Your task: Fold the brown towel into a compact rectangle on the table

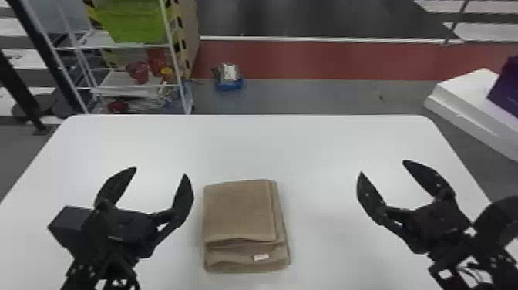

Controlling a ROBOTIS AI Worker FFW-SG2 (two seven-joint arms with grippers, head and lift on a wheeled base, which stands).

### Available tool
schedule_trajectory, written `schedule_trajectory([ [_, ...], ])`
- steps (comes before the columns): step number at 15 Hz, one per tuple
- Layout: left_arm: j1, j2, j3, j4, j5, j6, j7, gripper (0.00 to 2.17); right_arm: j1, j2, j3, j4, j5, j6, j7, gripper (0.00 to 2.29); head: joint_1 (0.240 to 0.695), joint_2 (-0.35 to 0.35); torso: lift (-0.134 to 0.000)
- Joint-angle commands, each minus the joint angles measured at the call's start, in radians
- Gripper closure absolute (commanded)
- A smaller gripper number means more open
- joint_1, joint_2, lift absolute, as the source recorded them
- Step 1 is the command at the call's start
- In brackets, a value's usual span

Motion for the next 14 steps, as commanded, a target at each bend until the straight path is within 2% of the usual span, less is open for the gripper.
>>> schedule_trajectory([
  [1, 0.000, -0.004, 0.000, -0.005, 0.000, 0.000, -0.004, 0.02, 0.005, 0.001, 0.000, -0.007, 0.001, -0.006, 0.000, 0.04, 0.695, -0.004, -0.124],
  [14, 0.011, -0.004, -0.007, -0.029, -0.001, 0.021, -0.024, 0.02, 0.011, 0.001, 0.006, -0.021, 0.007, -0.006, 0.005, 0.04, 0.695, -0.006, -0.124],
])
